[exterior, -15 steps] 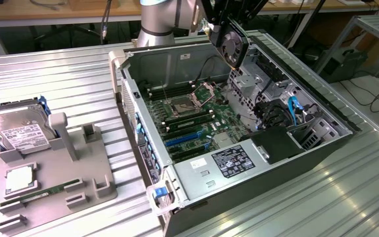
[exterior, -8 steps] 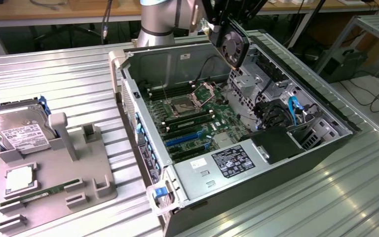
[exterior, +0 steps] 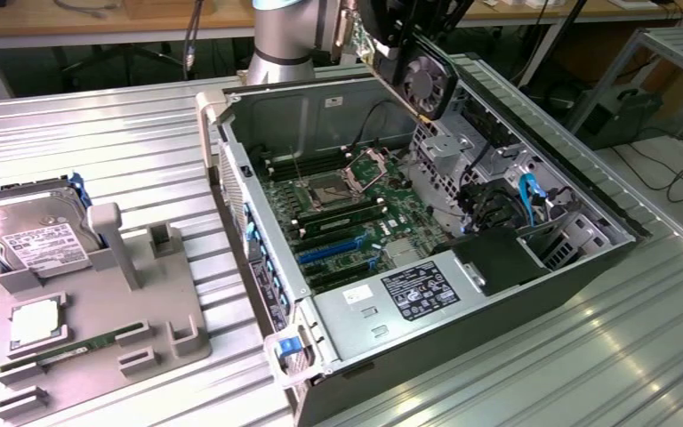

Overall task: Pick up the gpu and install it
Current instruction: 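Insert the gpu into the slot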

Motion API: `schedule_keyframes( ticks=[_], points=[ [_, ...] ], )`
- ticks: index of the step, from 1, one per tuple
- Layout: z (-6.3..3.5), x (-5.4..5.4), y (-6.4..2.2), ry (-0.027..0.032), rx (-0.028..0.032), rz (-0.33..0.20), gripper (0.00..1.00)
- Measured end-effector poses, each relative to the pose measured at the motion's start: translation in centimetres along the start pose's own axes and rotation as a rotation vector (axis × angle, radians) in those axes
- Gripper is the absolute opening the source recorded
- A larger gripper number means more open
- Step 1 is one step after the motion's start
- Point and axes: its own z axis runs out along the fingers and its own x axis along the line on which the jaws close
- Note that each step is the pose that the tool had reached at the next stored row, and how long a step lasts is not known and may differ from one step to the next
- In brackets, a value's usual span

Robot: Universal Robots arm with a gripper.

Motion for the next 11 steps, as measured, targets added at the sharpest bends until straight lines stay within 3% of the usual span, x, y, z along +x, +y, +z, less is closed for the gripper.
schedule_keyframes(
  ticks=[11],
  points=[
    [0.0,0.01,0.0,-0.0003,-0.0029,-0.155,0.28]
  ],
)
